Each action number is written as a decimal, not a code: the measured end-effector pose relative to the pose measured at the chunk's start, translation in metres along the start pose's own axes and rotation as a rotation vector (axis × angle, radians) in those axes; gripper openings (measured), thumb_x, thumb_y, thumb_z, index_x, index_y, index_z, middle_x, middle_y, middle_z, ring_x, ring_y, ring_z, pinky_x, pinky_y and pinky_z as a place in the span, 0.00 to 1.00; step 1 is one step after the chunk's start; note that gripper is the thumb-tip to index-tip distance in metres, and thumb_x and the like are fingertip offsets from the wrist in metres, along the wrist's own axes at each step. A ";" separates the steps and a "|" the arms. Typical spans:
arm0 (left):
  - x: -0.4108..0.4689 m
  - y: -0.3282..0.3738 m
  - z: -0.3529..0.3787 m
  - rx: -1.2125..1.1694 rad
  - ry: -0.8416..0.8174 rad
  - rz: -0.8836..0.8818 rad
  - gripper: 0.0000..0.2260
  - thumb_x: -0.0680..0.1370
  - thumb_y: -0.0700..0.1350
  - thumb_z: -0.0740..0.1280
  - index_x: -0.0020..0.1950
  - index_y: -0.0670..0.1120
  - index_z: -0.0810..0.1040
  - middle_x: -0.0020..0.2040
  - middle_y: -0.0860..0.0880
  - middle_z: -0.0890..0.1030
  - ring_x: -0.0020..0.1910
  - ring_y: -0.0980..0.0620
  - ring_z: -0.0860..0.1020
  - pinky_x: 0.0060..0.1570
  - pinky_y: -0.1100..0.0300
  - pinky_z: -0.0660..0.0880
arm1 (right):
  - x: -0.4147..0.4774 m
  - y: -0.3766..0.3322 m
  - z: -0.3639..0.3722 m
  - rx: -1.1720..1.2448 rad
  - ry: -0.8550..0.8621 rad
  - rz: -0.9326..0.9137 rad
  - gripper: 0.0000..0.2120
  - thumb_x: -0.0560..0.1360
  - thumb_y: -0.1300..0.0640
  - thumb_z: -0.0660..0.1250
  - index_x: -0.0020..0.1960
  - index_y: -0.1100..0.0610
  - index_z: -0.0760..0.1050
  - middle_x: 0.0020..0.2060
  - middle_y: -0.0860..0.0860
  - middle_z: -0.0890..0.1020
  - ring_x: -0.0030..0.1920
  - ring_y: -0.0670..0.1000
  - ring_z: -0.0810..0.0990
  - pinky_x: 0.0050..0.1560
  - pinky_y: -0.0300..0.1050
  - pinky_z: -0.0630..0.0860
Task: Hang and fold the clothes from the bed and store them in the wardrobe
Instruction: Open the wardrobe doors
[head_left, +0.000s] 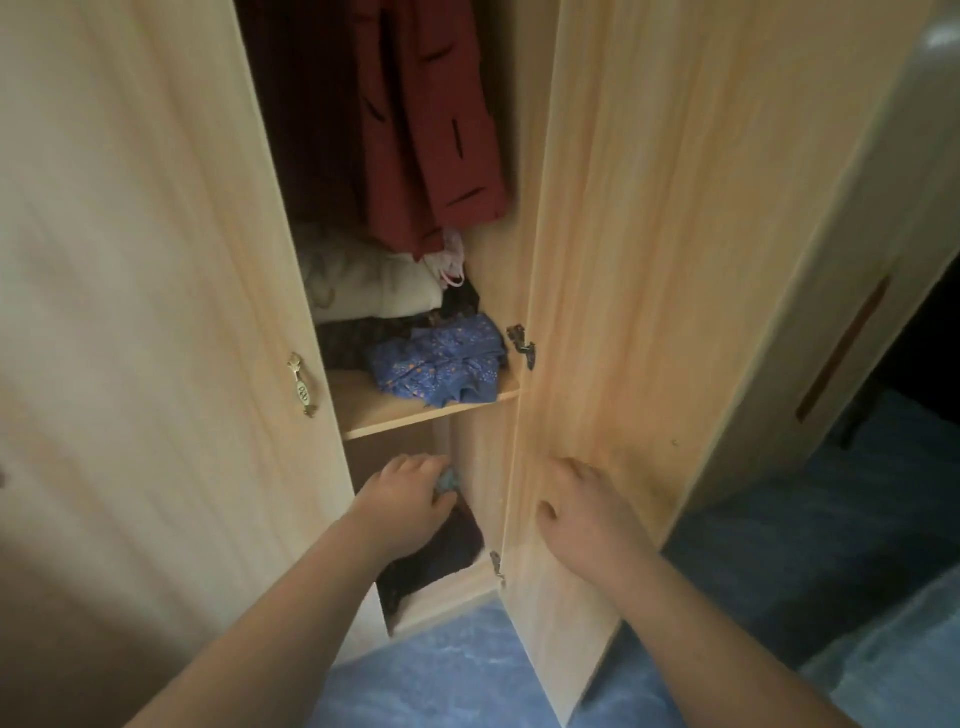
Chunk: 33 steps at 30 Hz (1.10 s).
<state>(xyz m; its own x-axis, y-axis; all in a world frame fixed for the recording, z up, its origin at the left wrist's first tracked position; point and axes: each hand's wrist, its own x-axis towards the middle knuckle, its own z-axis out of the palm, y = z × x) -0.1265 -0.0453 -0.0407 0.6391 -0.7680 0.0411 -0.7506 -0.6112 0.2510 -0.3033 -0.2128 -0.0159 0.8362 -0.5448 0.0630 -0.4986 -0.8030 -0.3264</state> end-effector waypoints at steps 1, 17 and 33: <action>-0.007 -0.015 -0.004 0.020 0.010 -0.039 0.25 0.81 0.59 0.58 0.77 0.53 0.63 0.76 0.50 0.67 0.75 0.46 0.63 0.74 0.51 0.61 | 0.010 -0.013 0.009 -0.044 -0.003 -0.046 0.27 0.77 0.47 0.58 0.75 0.51 0.60 0.71 0.50 0.70 0.70 0.55 0.67 0.67 0.53 0.69; 0.030 -0.182 -0.053 -0.316 0.102 -0.510 0.25 0.82 0.56 0.60 0.77 0.50 0.61 0.74 0.47 0.70 0.68 0.44 0.72 0.70 0.49 0.68 | 0.184 -0.166 0.099 -0.124 -0.133 -0.503 0.32 0.81 0.41 0.54 0.80 0.47 0.48 0.80 0.50 0.51 0.80 0.55 0.48 0.78 0.58 0.51; 0.098 -0.171 -0.034 -0.586 0.351 -0.618 0.11 0.81 0.52 0.61 0.63 0.50 0.70 0.52 0.54 0.78 0.49 0.52 0.78 0.45 0.64 0.71 | 0.243 -0.186 0.126 -0.102 -0.209 -0.599 0.29 0.78 0.46 0.60 0.76 0.51 0.58 0.74 0.51 0.64 0.76 0.56 0.59 0.74 0.53 0.60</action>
<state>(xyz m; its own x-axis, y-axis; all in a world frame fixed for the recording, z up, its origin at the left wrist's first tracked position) 0.0700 -0.0098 -0.0467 0.9843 -0.1767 0.0043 -0.1156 -0.6252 0.7718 0.0212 -0.1654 -0.0590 0.9983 0.0560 0.0179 0.0584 -0.9782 -0.1995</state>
